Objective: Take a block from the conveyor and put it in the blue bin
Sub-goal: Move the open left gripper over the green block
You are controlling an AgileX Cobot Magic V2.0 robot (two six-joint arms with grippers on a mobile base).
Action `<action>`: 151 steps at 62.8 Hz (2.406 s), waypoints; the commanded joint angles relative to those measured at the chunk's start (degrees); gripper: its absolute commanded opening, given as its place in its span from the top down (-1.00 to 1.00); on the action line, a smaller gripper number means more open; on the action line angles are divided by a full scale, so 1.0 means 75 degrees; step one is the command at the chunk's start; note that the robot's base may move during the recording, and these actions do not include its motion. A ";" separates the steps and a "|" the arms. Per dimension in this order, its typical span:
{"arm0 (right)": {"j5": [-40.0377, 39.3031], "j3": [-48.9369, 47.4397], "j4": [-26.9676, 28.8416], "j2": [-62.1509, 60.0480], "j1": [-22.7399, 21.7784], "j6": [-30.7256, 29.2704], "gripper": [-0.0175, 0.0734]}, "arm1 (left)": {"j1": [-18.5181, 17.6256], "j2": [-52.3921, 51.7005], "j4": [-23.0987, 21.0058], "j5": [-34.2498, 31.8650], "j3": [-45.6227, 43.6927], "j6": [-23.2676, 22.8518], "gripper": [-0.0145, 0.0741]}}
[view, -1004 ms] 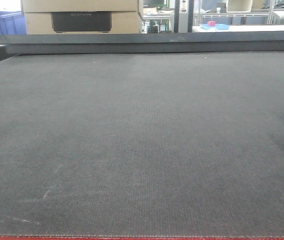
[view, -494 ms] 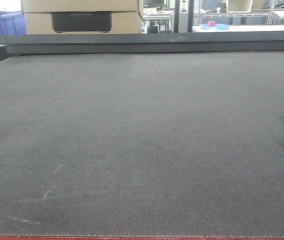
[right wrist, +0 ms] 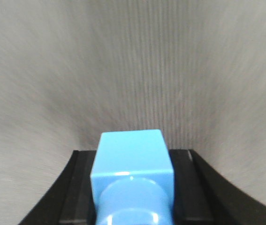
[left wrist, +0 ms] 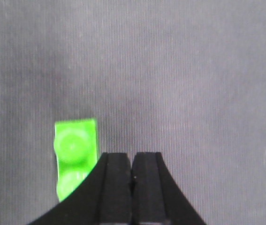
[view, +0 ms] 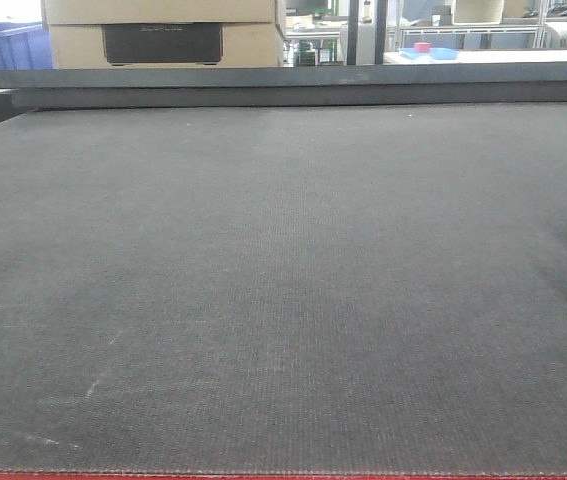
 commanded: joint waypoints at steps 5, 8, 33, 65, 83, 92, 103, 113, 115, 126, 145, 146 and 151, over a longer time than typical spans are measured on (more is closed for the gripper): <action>0.0257 -0.0479 -0.0090 -0.0313 0.0011 -0.0256 0.98 | -0.0001 0.0056 0.0424 0.0944 -0.0207 -0.0635 0.92; 0.0279 -0.0590 -0.0090 -0.0382 0.0011 -0.0256 0.98 | 0.0020 0.0135 0.0749 0.1083 -0.0285 -0.0807 0.92; 0.0114 -0.0652 -0.0040 -0.0410 0.0011 -0.0256 0.98 | 0.0599 0.1394 0.0848 0.0895 -0.0453 -0.0554 0.92; -0.0339 -0.0652 -0.0040 -0.0410 0.0011 -0.0256 0.98 | 0.0599 0.1408 0.0639 0.0769 -0.0453 -0.0432 -0.19; -0.0367 -0.0652 -0.0040 -0.0410 0.0011 -0.0256 0.98 | 0.0599 0.1408 0.0596 0.0675 -0.0453 -0.0432 -0.47; -0.0364 -0.0652 0.0023 -0.0410 0.0011 -0.0256 0.98 | 0.0599 0.1408 0.0596 0.0675 -0.0453 -0.0432 -0.47; -0.0364 -0.0652 0.0023 -0.0410 0.0011 -0.0256 0.98 | 0.0599 0.1408 0.0596 0.0675 -0.0453 -0.0432 -0.47; -0.0350 -0.0652 0.0021 -0.0410 0.0011 -0.0256 0.98 | 0.0599 0.1408 0.0790 0.0725 -0.0453 -0.0432 -0.47; -0.0350 -0.0652 0.0021 -0.0410 0.0011 -0.0256 0.98 | 0.0599 0.1408 0.0832 0.0742 -0.0453 -0.0432 -0.47; -0.0335 -0.0652 0.0021 -0.0410 0.0011 -0.0256 0.98 | 0.0599 0.1408 0.1044 0.0789 -0.0453 -0.0432 -0.47; -0.0335 -0.0652 0.0021 -0.0410 0.0011 -0.0256 0.98 | 0.0599 0.1408 0.1057 0.0823 -0.0453 -0.0432 -0.47; -0.0335 -0.0652 0.0021 -0.0410 0.0011 -0.0256 0.98 | 0.0599 0.1408 0.1057 0.0837 -0.0453 -0.0432 -0.47; -0.0335 -0.0652 0.0021 -0.0410 0.0011 -0.0256 0.98 | 0.0599 0.1391 0.1077 0.0864 -0.0489 -0.0432 -0.47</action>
